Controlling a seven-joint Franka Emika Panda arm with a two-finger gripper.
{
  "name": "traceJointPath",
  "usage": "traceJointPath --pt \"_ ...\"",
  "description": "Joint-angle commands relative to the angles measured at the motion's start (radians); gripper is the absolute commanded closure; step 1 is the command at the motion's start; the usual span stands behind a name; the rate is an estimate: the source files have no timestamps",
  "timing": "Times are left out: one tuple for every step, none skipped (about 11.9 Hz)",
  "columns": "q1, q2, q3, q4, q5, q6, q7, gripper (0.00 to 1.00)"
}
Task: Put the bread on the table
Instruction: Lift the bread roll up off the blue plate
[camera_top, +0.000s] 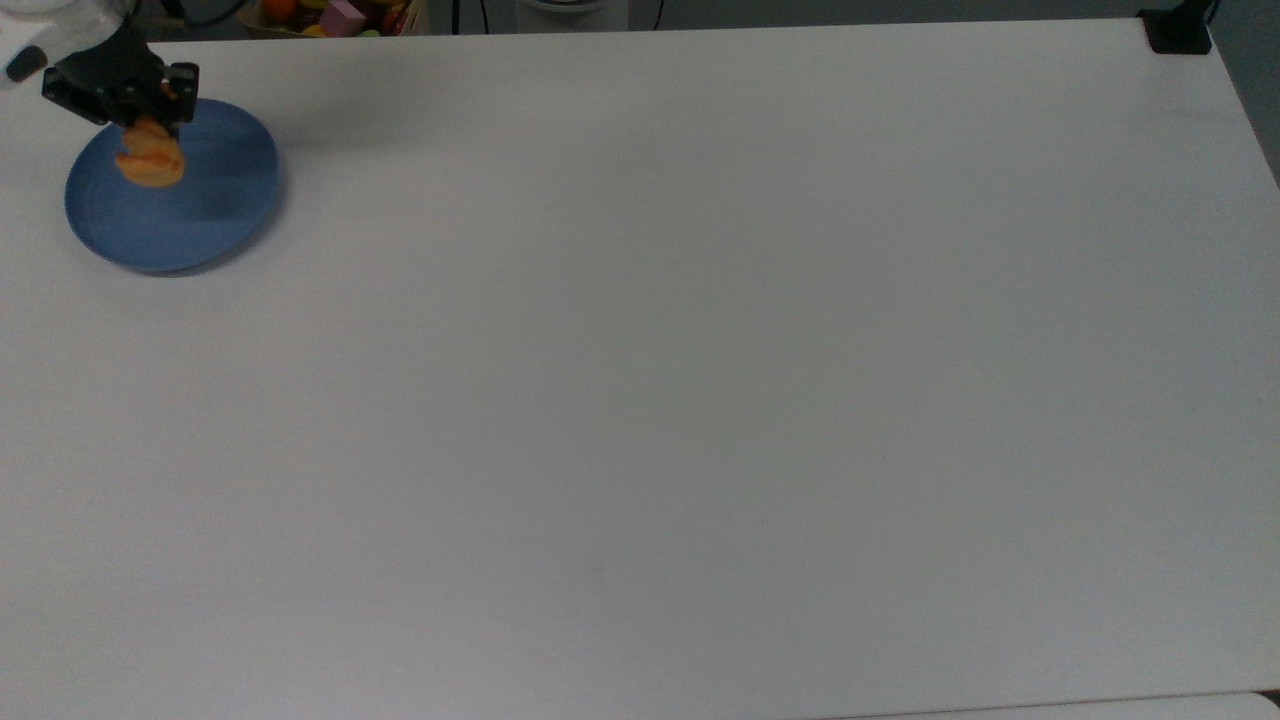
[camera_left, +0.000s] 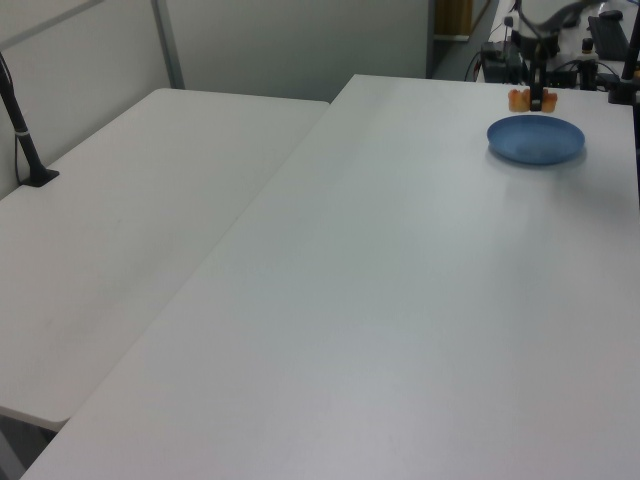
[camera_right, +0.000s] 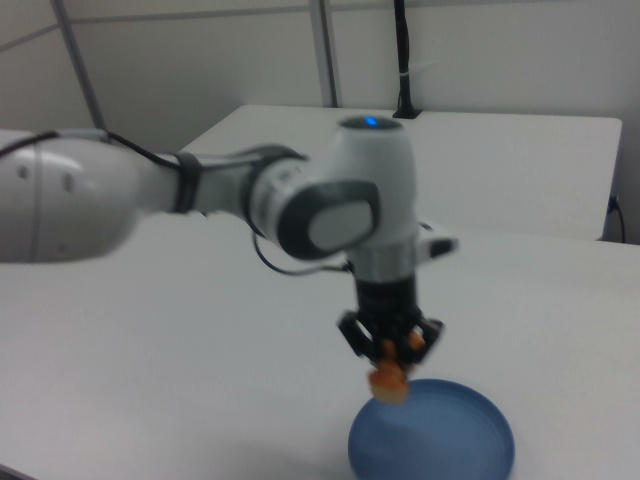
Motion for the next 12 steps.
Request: traceJointPath --pt "0.122 -0.156 0.000 -0.036 -0.011 -0.200 0.005 0.75" --pt "0.157 -0.196 0.000 -0.036 -0.003 -0.263 0.006 0.75" --pt "0.203 -0.230 0.000 -0.036 0.004 -0.321 0.011 0.75" --pt "0.248 -0.259 0.001 -0.038 0.006 -0.379 0.035 0.75" --pt "0.303 -0.284 0.009 -0.038 0.006 -0.429 0.084 0.75" --pt "0.346 -0.302 0.036 -0.038 0.009 -0.478 0.136 0.74" --pt "0.393 -0.312 0.070 -0.039 0.026 -0.522 0.190 0.73" --pt "0.438 -0.315 0.099 -0.038 0.049 -0.567 0.251 0.73" --pt "0.472 -0.322 0.143 -0.041 0.052 -0.595 0.307 0.73" --pt "0.487 -0.332 0.191 -0.052 0.069 -0.610 0.351 0.73" --pt "0.494 -0.333 0.243 -0.056 0.101 -0.618 0.393 0.72" --pt "0.500 -0.332 0.301 -0.061 0.115 -0.616 0.443 0.72"
